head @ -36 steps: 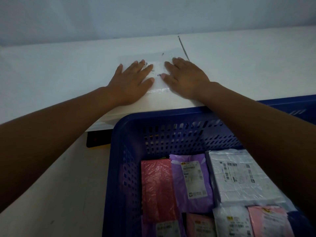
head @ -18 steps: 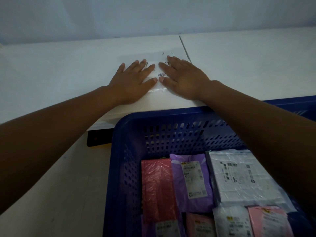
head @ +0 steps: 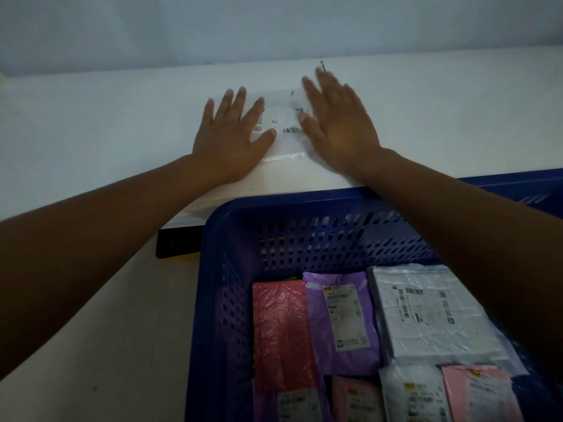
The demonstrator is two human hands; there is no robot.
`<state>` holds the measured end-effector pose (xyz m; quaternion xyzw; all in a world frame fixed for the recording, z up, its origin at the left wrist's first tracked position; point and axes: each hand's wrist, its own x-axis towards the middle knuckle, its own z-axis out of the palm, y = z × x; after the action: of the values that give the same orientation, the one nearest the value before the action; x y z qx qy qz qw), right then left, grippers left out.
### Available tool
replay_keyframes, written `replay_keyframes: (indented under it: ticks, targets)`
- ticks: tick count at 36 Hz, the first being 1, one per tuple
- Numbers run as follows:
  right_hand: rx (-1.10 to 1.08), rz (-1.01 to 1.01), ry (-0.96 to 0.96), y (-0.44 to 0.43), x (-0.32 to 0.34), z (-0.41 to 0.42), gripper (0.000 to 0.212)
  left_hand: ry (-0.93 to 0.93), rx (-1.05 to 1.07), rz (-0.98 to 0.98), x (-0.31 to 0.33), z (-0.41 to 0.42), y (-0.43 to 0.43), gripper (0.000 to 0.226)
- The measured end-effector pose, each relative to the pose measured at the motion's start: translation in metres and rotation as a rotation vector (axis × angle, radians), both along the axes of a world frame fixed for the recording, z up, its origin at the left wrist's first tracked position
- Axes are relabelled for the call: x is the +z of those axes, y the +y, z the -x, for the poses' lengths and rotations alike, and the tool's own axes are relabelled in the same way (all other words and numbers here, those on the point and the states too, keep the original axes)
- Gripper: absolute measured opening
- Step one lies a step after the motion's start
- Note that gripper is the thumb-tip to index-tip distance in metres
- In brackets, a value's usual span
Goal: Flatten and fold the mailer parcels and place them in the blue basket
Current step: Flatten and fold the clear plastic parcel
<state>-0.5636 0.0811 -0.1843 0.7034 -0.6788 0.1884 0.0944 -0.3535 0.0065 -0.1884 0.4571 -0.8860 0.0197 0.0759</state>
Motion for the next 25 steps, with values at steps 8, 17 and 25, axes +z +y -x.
replay_keyframes:
  ticks: [8, 17, 25]
  targets:
    - [-0.253, 0.164, 0.067, -0.002, -0.003, 0.002, 0.052, -0.044, -0.048, -0.075, 0.010, 0.002, 0.006, 0.074]
    - [-0.206, 0.108, 0.130, -0.006, -0.007, 0.005, 0.049, -0.258, 0.074, -0.190, 0.061, 0.038, 0.018, 0.076]
    - [-0.113, 0.071, 0.064, -0.008, -0.007, 0.010, 0.025, -0.085, -0.059, 0.006, 0.062, 0.033, -0.001, 0.057]
